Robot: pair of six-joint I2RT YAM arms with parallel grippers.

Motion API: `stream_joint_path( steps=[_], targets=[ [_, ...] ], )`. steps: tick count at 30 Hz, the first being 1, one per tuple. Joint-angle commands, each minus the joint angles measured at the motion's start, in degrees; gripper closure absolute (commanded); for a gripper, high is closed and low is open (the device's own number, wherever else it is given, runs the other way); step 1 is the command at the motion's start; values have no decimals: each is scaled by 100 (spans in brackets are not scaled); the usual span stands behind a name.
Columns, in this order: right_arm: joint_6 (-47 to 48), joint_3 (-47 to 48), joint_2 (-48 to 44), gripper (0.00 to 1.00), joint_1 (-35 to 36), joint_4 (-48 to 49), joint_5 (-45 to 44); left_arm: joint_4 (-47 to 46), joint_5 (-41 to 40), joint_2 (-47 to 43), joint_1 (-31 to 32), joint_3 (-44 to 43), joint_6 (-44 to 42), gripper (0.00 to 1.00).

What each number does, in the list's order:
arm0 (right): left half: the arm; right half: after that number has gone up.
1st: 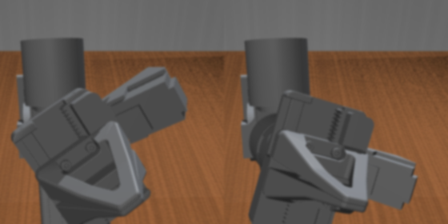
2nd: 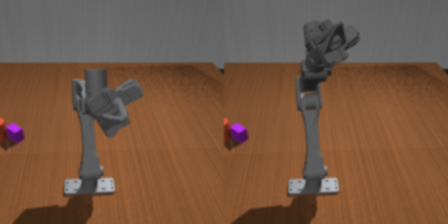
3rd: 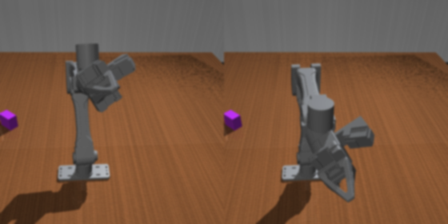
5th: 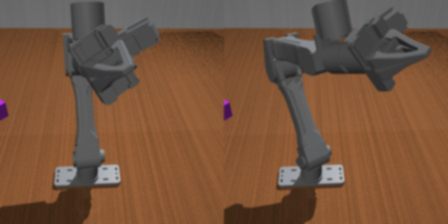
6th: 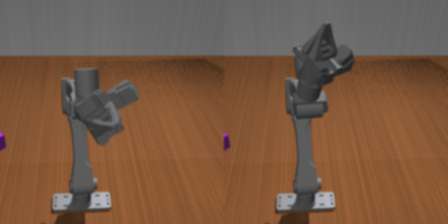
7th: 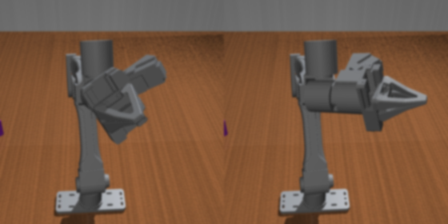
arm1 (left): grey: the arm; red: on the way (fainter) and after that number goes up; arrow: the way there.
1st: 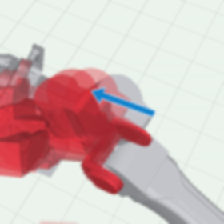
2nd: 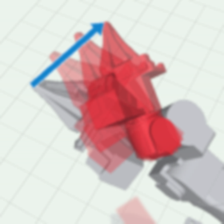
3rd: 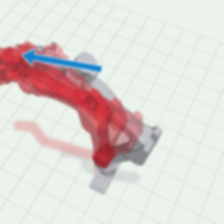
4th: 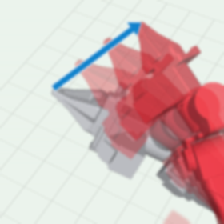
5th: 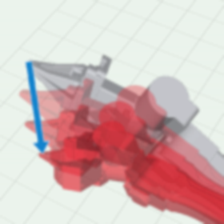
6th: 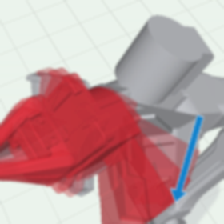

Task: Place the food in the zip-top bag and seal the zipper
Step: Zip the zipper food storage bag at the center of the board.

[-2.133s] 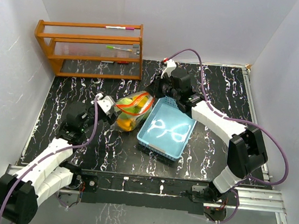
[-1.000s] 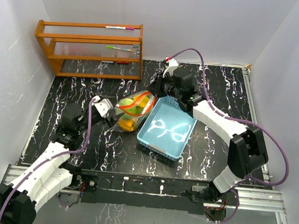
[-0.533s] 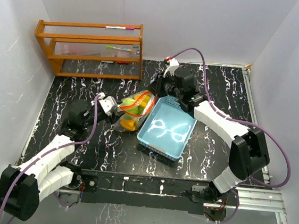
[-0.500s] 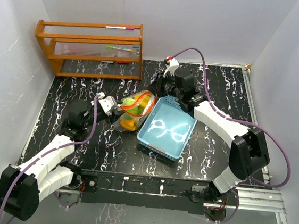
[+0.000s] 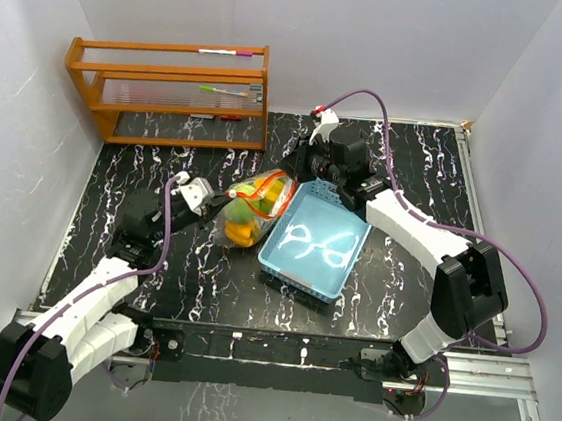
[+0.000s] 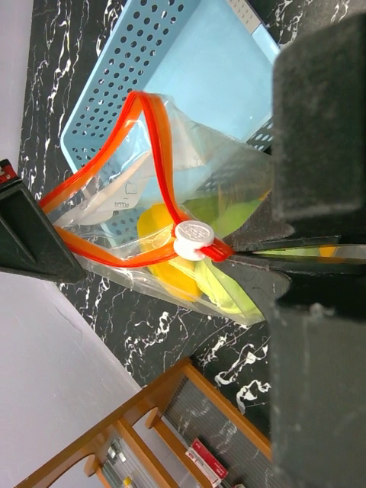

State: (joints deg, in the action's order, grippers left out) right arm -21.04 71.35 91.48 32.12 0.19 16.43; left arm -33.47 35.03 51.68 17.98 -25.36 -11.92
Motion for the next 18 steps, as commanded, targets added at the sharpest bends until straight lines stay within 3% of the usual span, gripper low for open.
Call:
stream_joint_path(
  steps=[1,6,8,13,18],
  targets=[
    [45,-4,-368,90,-62,394,-31,257,180,-551,13,20,-185,100],
    [-53,-54,-374,85,-134,335,-214,766,104,-1175,15,80,-171,100],
    [-60,-98,-377,65,-144,333,-246,1099,86,-1345,24,44,-222,100],
    [385,-132,-472,36,-144,315,24,1514,48,-1516,22,183,-283,100],
    [1228,-346,-976,34,-150,457,582,1605,110,-1509,40,210,-278,100]
  ],
)
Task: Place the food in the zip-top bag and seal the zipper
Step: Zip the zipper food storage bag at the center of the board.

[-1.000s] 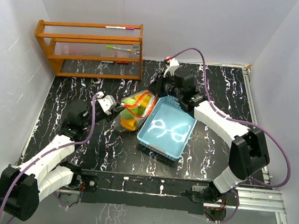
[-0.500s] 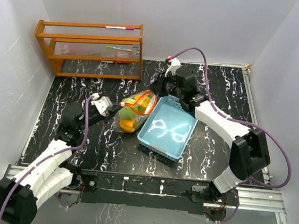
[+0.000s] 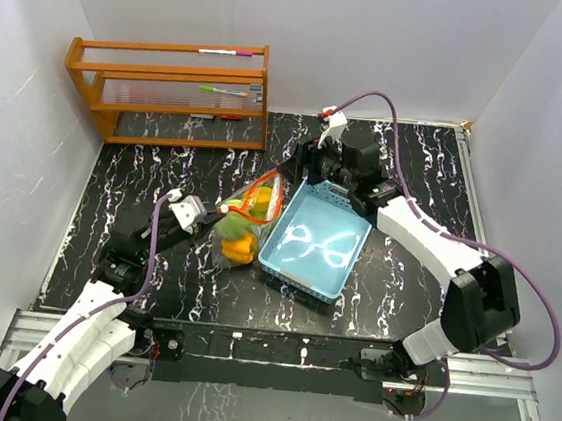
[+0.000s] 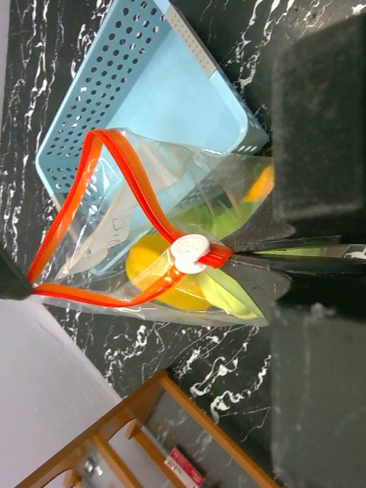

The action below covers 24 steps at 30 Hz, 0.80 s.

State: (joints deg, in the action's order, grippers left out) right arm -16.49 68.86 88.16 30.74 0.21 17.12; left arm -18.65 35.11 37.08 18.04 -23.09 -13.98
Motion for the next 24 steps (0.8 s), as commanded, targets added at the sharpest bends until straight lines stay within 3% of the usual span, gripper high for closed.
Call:
stream_joint_path(
  steps=[1,5,12,24],
  targets=[
    [914,-144,-774,32,-12,474,612,159,122,-24,39,-39,-82,100],
    [1215,-68,-1241,25,-7,347,1113,239,149,-2,43,-99,16,100],
    [945,90,-1429,30,21,-72,2402,246,190,-115,53,-412,23,100],
    [1432,783,-1055,29,183,-293,3322,291,854,-60,43,-1079,17,100]
  ],
)
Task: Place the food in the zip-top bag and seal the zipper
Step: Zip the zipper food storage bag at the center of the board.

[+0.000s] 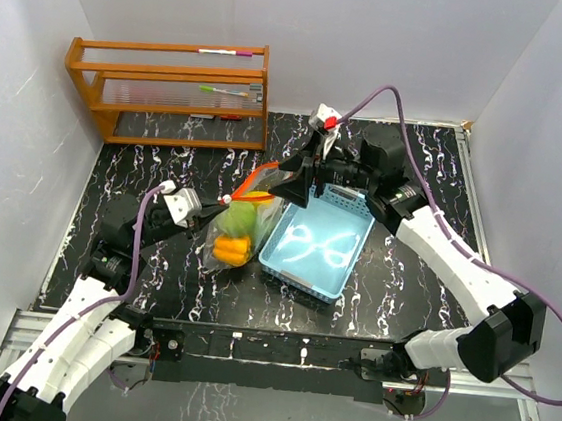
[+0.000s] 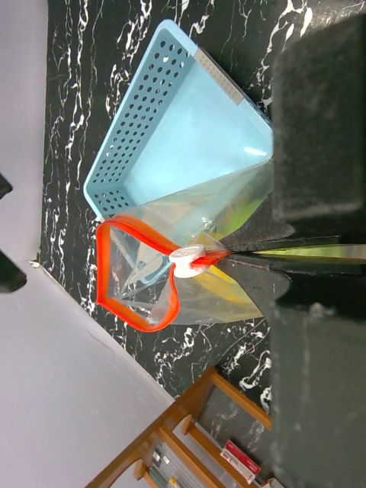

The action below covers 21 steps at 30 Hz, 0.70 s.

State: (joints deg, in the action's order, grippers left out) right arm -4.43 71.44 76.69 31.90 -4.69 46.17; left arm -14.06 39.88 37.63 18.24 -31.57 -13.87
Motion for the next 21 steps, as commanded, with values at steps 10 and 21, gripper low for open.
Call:
stream_joint_path(
  steps=[10,21],
  targets=[
    [1002,1473,951,26,621,-391,1280,105,524,-99,28,-379,-116,100],
    [2369,2282,1890,28,791,-1186,2146,316,577,-113,26,-442,-195,100]
  ],
)
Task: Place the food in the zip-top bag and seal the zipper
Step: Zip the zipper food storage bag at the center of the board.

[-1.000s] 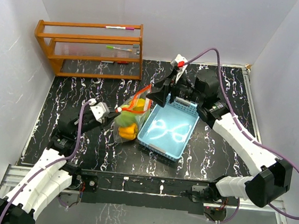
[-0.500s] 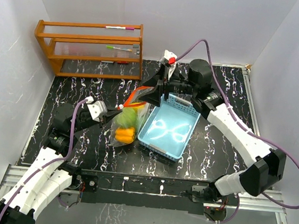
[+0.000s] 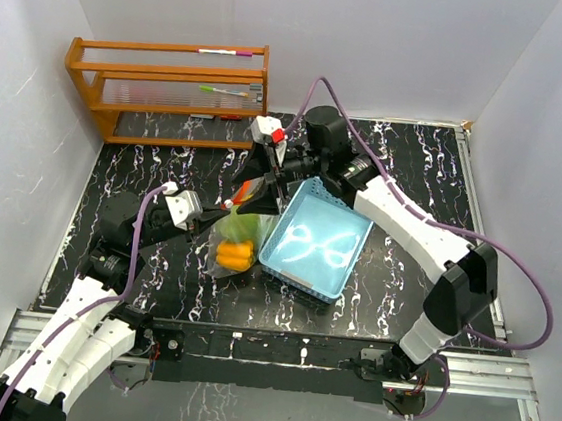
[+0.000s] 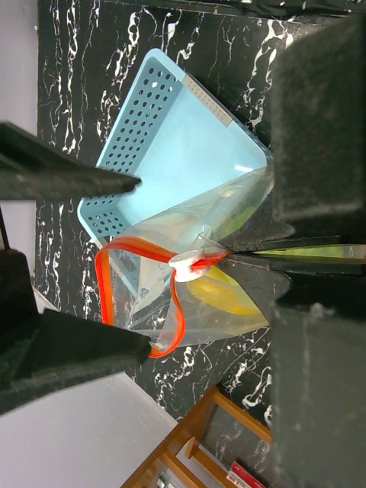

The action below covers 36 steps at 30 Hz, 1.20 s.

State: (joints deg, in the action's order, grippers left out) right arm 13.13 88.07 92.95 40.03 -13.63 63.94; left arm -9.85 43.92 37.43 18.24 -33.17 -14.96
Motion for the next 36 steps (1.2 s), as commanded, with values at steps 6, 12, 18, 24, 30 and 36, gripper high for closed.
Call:
stream_joint_path(
  steps=[6,12,18,24,30,36],
  targets=[
    [692,946,643,37,-14,-405,769,-19,132,-120,25,-285,-136,100],
    [748,877,672,40,-13,-408,1102,50,91,-131,23,-308,-193,100],
    [736,800,650,44,36,-413,1103,-43,93,-96,28,-252,-154,100],
    [721,821,672,44,219,-388,573,-31,72,-96,25,-255,-147,100],
    [648,948,932,50,272,-325,348,-22,60,-109,23,-252,-147,100],
    [622,932,923,69,270,-319,341,-33,22,-122,23,-221,-155,100]
  ],
)
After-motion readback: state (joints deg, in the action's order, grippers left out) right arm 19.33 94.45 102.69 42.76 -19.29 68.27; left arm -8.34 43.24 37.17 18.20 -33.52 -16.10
